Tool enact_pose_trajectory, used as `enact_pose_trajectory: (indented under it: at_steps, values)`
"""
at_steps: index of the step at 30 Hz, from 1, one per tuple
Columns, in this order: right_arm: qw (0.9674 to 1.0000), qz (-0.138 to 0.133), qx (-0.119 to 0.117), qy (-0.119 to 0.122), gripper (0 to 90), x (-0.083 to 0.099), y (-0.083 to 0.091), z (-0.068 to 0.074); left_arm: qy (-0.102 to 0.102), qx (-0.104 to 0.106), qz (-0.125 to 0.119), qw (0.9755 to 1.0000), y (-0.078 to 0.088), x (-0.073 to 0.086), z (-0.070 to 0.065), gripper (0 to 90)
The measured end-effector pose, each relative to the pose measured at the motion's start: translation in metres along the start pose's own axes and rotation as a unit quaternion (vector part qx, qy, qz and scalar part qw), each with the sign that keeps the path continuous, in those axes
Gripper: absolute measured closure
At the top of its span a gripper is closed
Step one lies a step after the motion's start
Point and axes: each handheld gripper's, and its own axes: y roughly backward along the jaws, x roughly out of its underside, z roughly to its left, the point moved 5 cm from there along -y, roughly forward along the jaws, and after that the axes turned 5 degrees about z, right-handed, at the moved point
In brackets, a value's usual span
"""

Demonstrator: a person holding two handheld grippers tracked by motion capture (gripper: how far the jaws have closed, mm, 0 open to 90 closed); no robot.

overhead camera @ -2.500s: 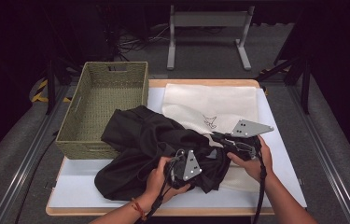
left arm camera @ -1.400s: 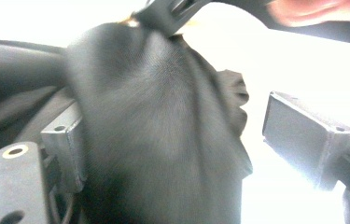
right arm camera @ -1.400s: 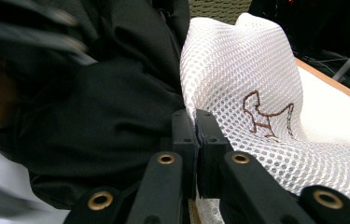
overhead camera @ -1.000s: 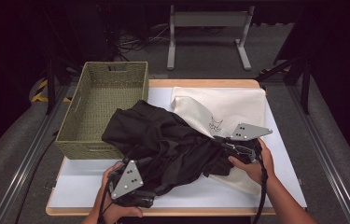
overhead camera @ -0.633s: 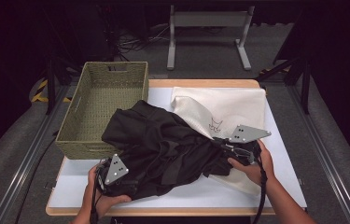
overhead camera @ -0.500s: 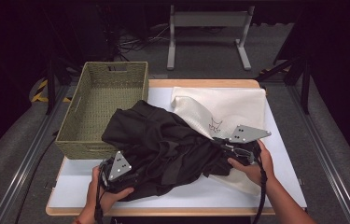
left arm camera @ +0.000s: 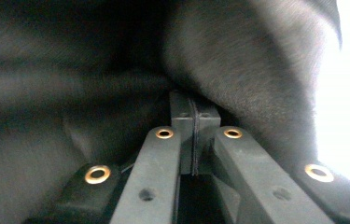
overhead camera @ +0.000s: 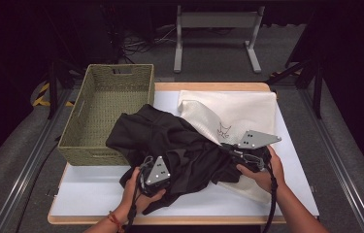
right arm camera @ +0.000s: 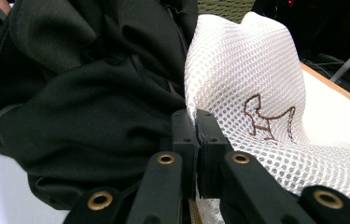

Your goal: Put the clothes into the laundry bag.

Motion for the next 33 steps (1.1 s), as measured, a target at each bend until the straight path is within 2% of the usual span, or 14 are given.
enact_pose_trajectory:
  at_steps: [3, 6, 11, 14, 15, 17, 20, 21, 22, 23, 25, 27, 29, 33]
  values:
    - [1.0, 0.002, -0.002, 0.001, 88.1, 0.001, -0.002, 0.001, -0.012, 0.002, 0.0, 0.9999, -0.009, -0.006, -0.004, 89.4]
    - [1.0, 0.004, -0.002, 0.002, 88.1, 0.001, -0.003, 0.001, -0.023, -0.008, -0.004, 0.9997, -0.003, -0.006, -0.001, 86.7]
    - [1.0, 0.003, -0.003, 0.002, 88.1, 0.002, -0.002, 0.001, -0.048, -0.047, -0.031, 0.9973, 0.043, 0.0, 0.002, 71.6]
    - [1.0, 0.003, -0.002, 0.003, 88.1, 0.002, -0.002, 0.001, -0.042, -0.057, -0.047, 0.9964, 0.064, 0.002, 0.004, 66.2]
    - [1.0, 0.004, -0.001, 0.003, 88.1, 0.002, -0.002, 0.001, -0.034, -0.083, -0.056, 0.9944, 0.077, 0.003, 0.009, 53.8]
    - [1.0, 0.004, -0.001, 0.004, 88.1, 0.001, -0.002, 0.001, -0.03, -0.089, -0.066, 0.9933, 0.086, 0.003, 0.012, 50.1]
    - [1.0, 0.004, 0.0, 0.004, 88.1, 0.001, -0.003, 0.002, -0.015, -0.121, -0.085, 0.9889, 0.102, 0.002, 0.023, 32.5]
    - [1.0, 0.005, 0.0, 0.005, 88.1, 0.001, -0.003, 0.002, -0.007, -0.12, -0.098, 0.9879, 0.108, 0.001, 0.028, 30.3]
    - [1.0, 0.005, 0.0, 0.005, 88.1, 0.001, -0.003, 0.002, -0.001, -0.121, -0.103, 0.9874, 0.109, 0.0, 0.03, 26.7]
    - [1.0, 0.005, 0.0, 0.004, 88.1, 0.001, -0.003, 0.002, -0.004, -0.136, -0.1, 0.9857, 0.112, -0.002, 0.034, 24.5]
    - [1.0, 0.004, -0.001, 0.003, 88.1, 0.001, -0.003, 0.002, -0.001, -0.134, -0.101, 0.9858, 0.114, -0.008, 0.038, 16.5]
    - [1.0, 0.004, -0.002, 0.003, 88.1, 0.001, -0.003, 0.002, -0.005, -0.147, -0.102, 0.9839, 0.112, -0.013, 0.043, 14.8]
    - [1.0, 0.004, 0.0, 0.004, 88.1, 0.001, -0.003, 0.002, 0.004, -0.149, -0.093, 0.9844, 0.105, -0.018, 0.052, 10.9]
    - [1.0, 0.006, 0.002, 0.006, 88.1, 0.002, -0.004, 0.003, 0.023, -0.156, -0.048, 0.9862, 0.082, -0.022, 0.069, 13.1]
